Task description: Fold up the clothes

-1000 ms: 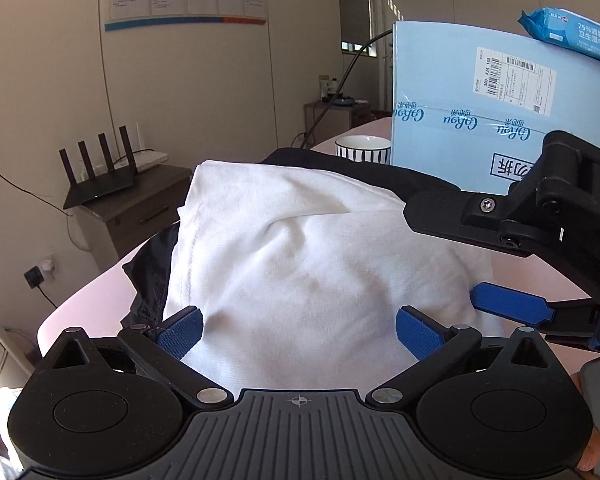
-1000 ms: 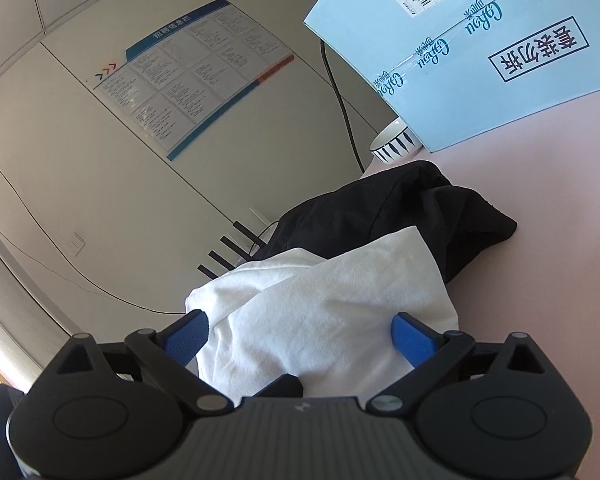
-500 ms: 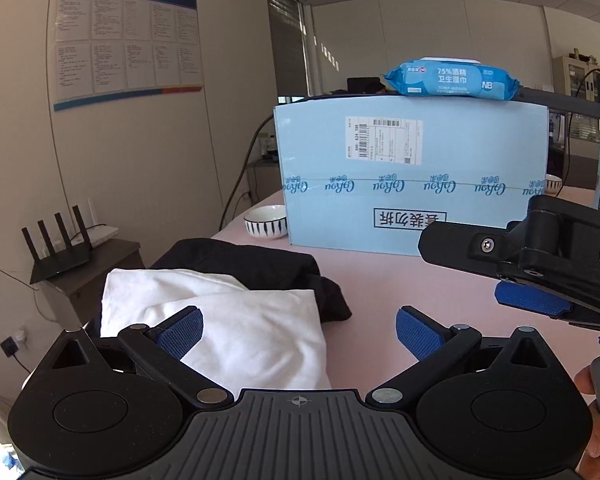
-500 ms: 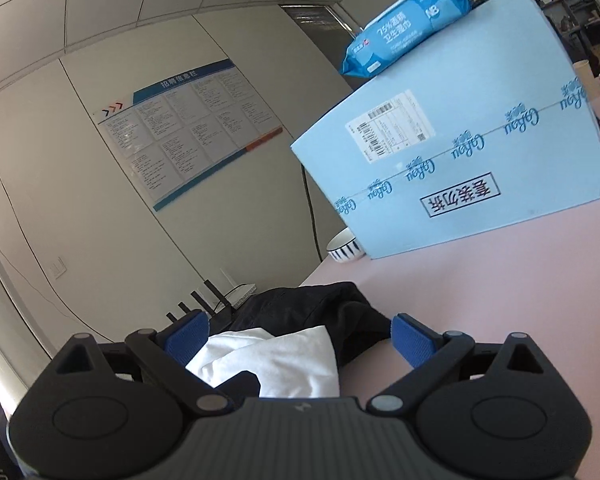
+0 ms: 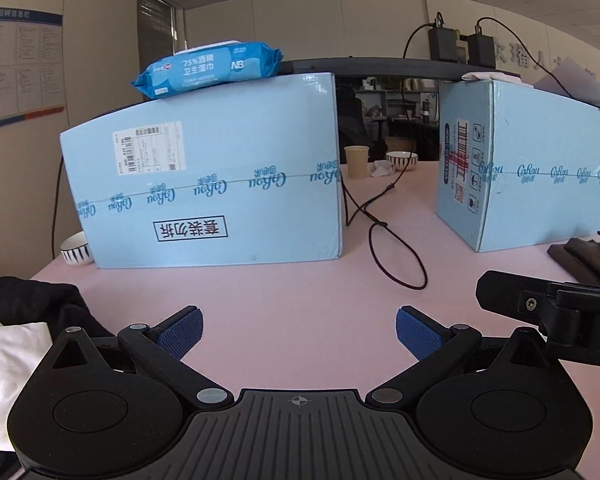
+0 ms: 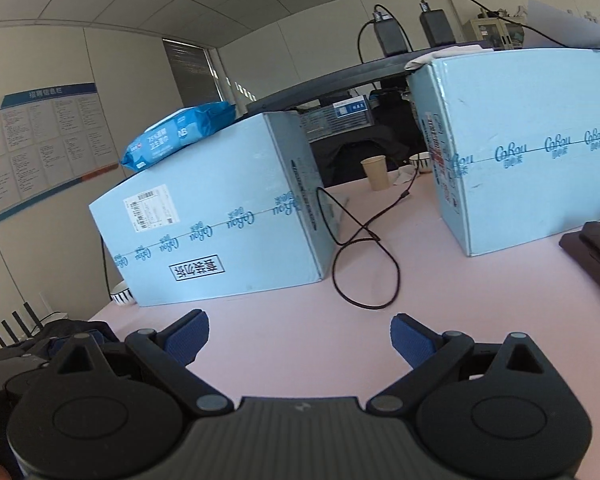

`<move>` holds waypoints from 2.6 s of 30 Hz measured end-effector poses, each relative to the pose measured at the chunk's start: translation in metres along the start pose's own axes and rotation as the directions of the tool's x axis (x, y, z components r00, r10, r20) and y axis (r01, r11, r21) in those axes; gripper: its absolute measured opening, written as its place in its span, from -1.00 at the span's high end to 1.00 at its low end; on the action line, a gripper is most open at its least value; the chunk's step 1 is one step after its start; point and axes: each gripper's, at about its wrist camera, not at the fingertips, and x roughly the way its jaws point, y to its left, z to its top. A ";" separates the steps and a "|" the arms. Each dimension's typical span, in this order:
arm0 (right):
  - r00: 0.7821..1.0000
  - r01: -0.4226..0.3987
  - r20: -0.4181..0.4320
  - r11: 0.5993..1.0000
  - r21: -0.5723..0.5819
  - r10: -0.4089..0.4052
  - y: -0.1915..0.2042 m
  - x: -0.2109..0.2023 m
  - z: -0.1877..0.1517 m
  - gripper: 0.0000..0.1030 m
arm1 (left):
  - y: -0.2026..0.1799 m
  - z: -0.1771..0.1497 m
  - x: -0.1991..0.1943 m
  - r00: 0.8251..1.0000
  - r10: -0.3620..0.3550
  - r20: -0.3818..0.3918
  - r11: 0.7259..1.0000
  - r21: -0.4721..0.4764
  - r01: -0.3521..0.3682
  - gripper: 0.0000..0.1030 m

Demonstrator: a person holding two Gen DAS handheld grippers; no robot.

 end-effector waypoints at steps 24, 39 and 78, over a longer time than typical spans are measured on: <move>0.949 0.260 -0.150 0.959 -0.116 -0.276 -0.034 0.080 -0.062 -0.95 | -0.014 -0.065 0.092 0.981 0.002 -0.193 0.996 -0.082 -0.018 -1.00; 0.881 0.428 -0.147 0.890 -0.157 -0.449 -0.036 0.088 -0.062 -1.00 | -0.007 -0.065 0.092 0.980 0.009 -0.197 0.997 -0.079 -0.025 -1.00; 0.922 0.327 -0.153 0.926 -0.186 -0.356 -0.037 0.097 -0.058 -1.00 | 0.007 -0.066 0.096 0.982 0.015 -0.189 0.994 -0.102 -0.035 -1.00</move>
